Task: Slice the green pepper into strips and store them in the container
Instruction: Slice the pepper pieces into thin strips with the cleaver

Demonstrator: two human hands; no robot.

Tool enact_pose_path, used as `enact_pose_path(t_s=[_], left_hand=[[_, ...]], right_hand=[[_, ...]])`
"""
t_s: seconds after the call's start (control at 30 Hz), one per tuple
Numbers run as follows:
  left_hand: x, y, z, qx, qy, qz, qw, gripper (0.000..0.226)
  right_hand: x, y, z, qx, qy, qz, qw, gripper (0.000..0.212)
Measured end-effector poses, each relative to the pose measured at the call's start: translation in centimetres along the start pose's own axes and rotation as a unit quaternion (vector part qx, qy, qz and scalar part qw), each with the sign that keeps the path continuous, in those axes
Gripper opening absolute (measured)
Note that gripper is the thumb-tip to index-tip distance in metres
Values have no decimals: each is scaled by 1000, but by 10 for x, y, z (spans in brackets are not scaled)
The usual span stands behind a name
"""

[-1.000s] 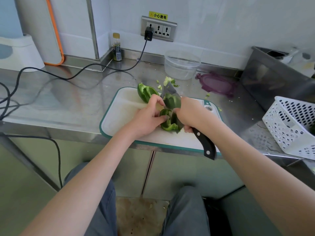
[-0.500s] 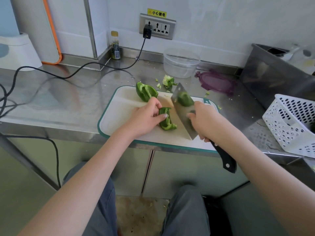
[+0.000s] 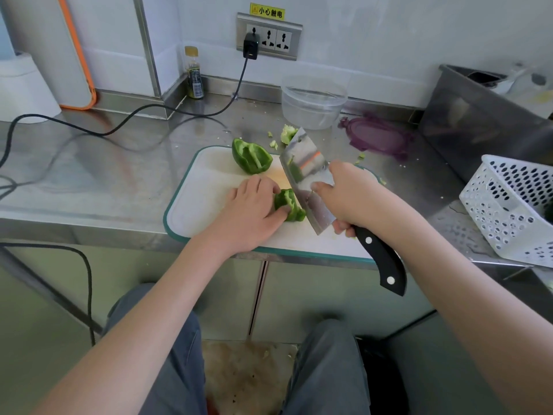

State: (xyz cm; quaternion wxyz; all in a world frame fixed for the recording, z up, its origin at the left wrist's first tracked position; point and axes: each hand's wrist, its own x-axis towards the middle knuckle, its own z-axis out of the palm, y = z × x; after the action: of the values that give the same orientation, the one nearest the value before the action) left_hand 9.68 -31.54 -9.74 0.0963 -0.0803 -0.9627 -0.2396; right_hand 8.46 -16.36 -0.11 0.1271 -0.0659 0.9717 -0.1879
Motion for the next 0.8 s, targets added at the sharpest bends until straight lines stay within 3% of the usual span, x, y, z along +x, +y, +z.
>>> enact_pose_path(t_s=[0.13, 0.23, 0.37, 0.63, 0.8], left_hand=[[2, 1, -2, 13, -12, -3, 1000, 41], [2, 3, -4, 12, -23, -9, 1000, 44], [4, 4, -3, 9, -24, -21, 999, 46], [4, 6, -1, 23, -17, -26, 999, 47], [3, 7, -1, 26, -17, -26, 999, 48]], right_hand=[[1, -1, 6, -26, -11, -2, 1000, 14], [0, -2, 9, -20, -45, 3, 999, 29], [7, 3, 0, 39, 16, 14, 999, 25], [0, 2, -1, 102, -29, 35, 994, 30], [-1, 3, 6, -2, 74, -35, 997, 13]])
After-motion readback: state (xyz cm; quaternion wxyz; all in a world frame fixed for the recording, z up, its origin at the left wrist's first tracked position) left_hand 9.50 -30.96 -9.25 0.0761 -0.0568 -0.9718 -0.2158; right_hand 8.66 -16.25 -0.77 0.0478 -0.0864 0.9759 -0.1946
